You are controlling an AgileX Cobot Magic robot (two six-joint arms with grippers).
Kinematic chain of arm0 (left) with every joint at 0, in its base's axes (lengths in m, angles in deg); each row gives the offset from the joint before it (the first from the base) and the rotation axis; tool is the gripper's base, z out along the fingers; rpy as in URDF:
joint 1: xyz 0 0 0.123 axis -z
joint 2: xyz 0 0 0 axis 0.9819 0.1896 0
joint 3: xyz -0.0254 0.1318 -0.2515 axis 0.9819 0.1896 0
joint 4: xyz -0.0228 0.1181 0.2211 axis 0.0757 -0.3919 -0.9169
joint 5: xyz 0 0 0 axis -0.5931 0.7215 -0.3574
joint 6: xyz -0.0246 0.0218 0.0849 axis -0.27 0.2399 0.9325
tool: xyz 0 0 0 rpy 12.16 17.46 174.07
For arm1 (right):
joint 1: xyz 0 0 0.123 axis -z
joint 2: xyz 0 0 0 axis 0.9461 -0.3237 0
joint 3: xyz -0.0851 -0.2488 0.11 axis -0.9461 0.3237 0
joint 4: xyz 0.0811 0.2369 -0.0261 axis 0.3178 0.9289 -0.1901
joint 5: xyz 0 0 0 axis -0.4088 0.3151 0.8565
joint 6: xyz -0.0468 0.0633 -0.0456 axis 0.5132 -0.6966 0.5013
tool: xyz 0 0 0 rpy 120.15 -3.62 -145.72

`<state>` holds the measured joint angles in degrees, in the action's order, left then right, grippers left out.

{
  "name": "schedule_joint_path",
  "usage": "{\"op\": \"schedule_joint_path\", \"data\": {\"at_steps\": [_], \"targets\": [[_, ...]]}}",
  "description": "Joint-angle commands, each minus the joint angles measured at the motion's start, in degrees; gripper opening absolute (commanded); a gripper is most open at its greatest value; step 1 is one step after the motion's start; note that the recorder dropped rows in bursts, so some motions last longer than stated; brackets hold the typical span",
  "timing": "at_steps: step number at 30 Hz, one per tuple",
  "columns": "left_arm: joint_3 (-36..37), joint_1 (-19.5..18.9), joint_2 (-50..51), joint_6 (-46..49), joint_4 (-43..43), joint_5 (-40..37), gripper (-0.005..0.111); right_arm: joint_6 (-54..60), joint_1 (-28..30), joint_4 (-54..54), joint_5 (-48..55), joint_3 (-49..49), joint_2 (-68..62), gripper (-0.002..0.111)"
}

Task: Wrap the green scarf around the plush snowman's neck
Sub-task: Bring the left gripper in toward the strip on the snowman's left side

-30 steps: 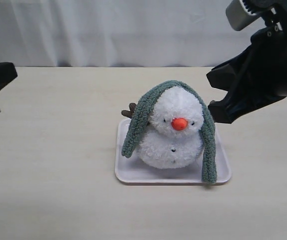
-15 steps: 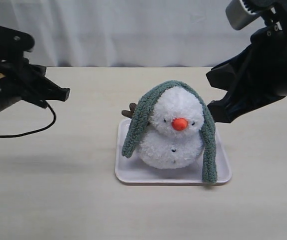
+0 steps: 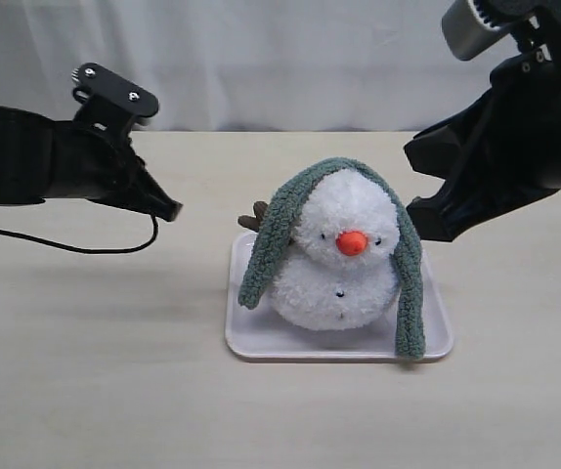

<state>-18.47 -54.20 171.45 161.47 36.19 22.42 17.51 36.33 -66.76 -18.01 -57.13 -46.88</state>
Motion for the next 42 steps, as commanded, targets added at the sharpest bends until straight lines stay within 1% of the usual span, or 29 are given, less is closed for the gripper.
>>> {"op": "schedule_joint_path", "data": {"at_steps": [1, 5, 7, 8, 9, 10, 11, 12, 13, 14, 15, 17, 18, 19, 20, 22, 23, 24, 25, 26, 27, 29, 30, 31, 32, 34, 36, 38, 42], "targets": [[-0.24, 0.45, 0.08, -2.17, 0.21, -21.97, 0.000, -0.11, 0.08, 0.06, 0.72, 0.23, 0.00, 0.004], [-1.76, 0.45, -0.77, -3.37, 0.21, -28.04, 0.000, -0.11, 0.08, 0.06, 0.80, 0.23, 0.00, 0.004], [-1.76, 0.45, -1.95, -0.53, 0.21, -30.17, 0.000, -0.11, 0.08, 0.06, 0.92, 0.23, 0.00, 0.004], [-1.76, 0.57, -2.88, 1.65, 0.21, -28.98, 0.000, -0.11, 0.08, 0.06, 0.92, 0.23, 0.00, 0.004], [-1.76, 1.11, -3.91, 2.33, 0.21, -24.67, 0.000, -0.11, 0.08, 0.06, 0.92, 0.23, 0.00, 0.004], [-1.76, 2.06, -4.74, 2.33, 0.21, -18.13, 0.000, -0.11, 0.08, 0.06, 0.92, 0.23, 0.00, 0.004], [-1.76, 4.16, -5.81, 3.02, 0.21, -4.67, 0.000, -0.11, 0.08, 0.06, 0.92, 0.23, 0.00, 0.004], [-1.76, 5.78, -6.11, 4.51, 0.21, 5.10, 0.000, -0.11, 0.08, 0.06, 0.92, 0.23, 0.00, 0.004], [-1.76, 7.65, -6.21, 4.45, -1.87, 14.52, 0.000, -0.11, 0.08, 0.06, 0.92, 0.23, 0.00, 0.004], [-1.23, 9.40, -6.21, 3.51, -6.88, 28.66, 0.000, -0.11, 0.08, 0.06, 0.81, 0.23, -0.04, 0.004], [-0.31, 10.85, -6.21, 2.28, -10.40, 38.31, 0.000, -0.22, 0.08, 0.06, 0.81, 0.23, -0.04, 0.004], [1.85, 12.76, -6.67, -0.67, -17.27, 50.74, 0.000, -0.22, 0.08, 0.06, 0.81, 0.23, -0.04, 0.004], [2.69, 13.23, -7.20, -1.90, -19.42, 52.15, 0.000, -0.22, 0.08, 0.06, 0.81, 0.23, -0.04, 0.004], [3.52, 13.41, -8.08, -4.02, -20.11, 51.17, 0.000, -0.21, 0.08, 0.06, 1.00, 0.23, -0.04, 0.004], [4.68, 13.41, -9.91, -7.30, -20.48, 46.40, 0.000, -0.21, 0.08, 0.06, 1.12, 0.23, -0.04, 0.004], [6.31, 12.96, -12.96, -17.23, -21.75, 37.12, 0.000, -0.21, 0.08, 0.06, 1.47, 0.23, -0.04, 0.004], [7.22, 11.99, -15.31, -26.30, -26.25, 28.32, 0.000, -0.21, 0.08, 0.06, 1.62, 0.23, -0.04, 0.004], [8.01, 10.89, -16.65, -33.78, -31.21, 22.23, 0.000, -0.21, 0.08, 0.06, 1.73, 0.32, -0.04, 0.004], [8.31, 9.81, -17.96, -45.48, -40.27, 15.51, 0.000, -0.21, 0.08, 0.06, 1.73, 0.45, -0.04, 0.004], [8.41, 8.93, -18.85, -58.26, -51.68, 10.92, 0.000, -0.21, 0.08, 0.06, 1.84, 0.45, -0.04, 0.004], [8.56, 8.63, -19.32, -68.57, -61.26, 8.87, 0.000, -0.21, 0.08, 0.06, 1.84, 0.45, -0.04, 0.004], [8.56, 8.50, -19.34, -91.16, -82.90, 6.53, 0.000, -0.21, 0.08, 0.06, 1.74, 0.45, -0.04, 0.004], [8.56, 8.50, -19.23, -108.68, -101.43, 5.38, 0.000, -0.21, 0.08, 0.06, 1.74, 0.45, -0.04, 0.004], [8.95, 8.50, -18.99, -116.88, -109.26, 5.70, 0.000, -0.21, 0.08, 0.06, 1.74, 0.45, -0.04, 0.004], [10.28, 8.50, -18.97, -129.53, -121.67, 8.41, 0.000, -0.21, 0.08, 0.06, 1.84, 0.45, -0.04, 0.004], [11.27, 8.50, -18.74, -139.01, -131.18, 10.57, 0.000, -0.21, 0.08, 0.06, 2.06, 0.45, -0.04, 0.004], [11.27, 8.50, -18.10, -138.81, -131.18, 7.41, 0.000, -0.21, 0.08, 0.06, 2.24, 0.45, -0.04, 0.004], [11.27, 8.50, -16.76, -136.41, -131.18, 4.33, 0.000, -0.21, 0.08, 0.06, 2.24, 0.45, -0.04, 0.004], [11.40, 8.50, -10.94, -136.40, -131.18, 1.26, 0.000, -0.21, 0.08, 0.06, 2.11, 0.45, -0.04, 0.004]]}}
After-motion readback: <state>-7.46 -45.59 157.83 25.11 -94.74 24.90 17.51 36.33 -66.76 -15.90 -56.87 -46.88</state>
